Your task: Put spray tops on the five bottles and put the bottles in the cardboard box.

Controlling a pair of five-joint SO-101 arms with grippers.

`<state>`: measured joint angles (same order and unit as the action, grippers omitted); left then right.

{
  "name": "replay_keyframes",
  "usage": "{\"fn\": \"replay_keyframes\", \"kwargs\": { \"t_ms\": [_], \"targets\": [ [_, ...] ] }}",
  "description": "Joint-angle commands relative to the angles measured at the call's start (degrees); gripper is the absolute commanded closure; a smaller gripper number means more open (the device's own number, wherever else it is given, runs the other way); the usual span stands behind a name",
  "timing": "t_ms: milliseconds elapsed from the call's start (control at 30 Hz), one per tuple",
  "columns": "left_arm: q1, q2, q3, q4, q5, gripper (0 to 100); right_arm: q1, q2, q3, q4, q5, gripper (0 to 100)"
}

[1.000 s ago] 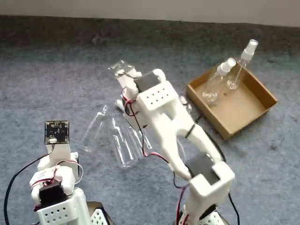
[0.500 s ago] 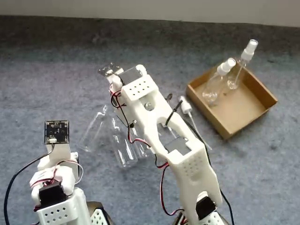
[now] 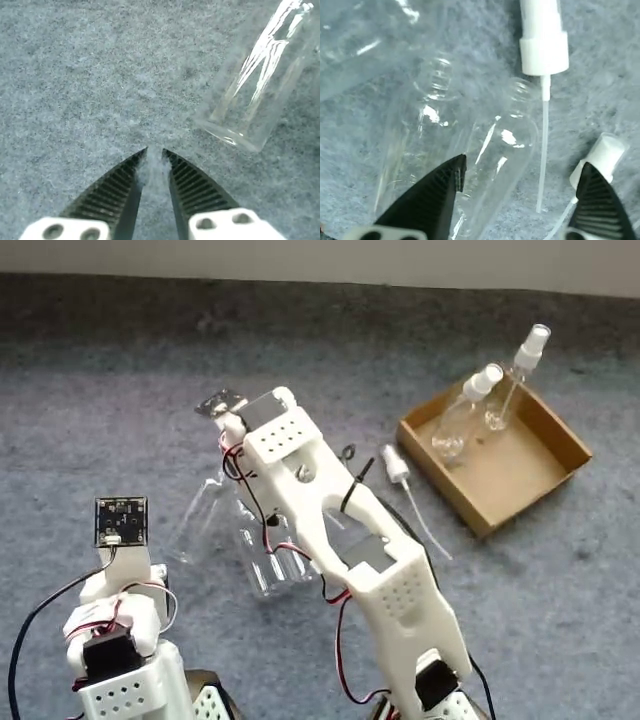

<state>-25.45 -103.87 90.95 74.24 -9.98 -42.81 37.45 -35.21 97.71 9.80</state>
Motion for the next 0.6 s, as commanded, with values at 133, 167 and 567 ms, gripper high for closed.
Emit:
{"fn": "replay_keyframes", "kwargs": {
  "t_ms": [133, 167, 567],
  "targets": [
    [1.10, -0.75, -0.48, -0.97, -0.53, 99, -0.75, 1.10, -2.51, 0.66, 0.26, 68.4],
    [1.10, -0.75, -0.48, -0.97, -0.53, 99, -0.31, 1.80, -2.51, 0.57, 0.26, 68.4],
    [1.10, -0.75, -0.48, -1.05, -0.53, 99, 5.67, 3.03, -2.77, 2.77, 0.26, 89.2]
  ]
}}
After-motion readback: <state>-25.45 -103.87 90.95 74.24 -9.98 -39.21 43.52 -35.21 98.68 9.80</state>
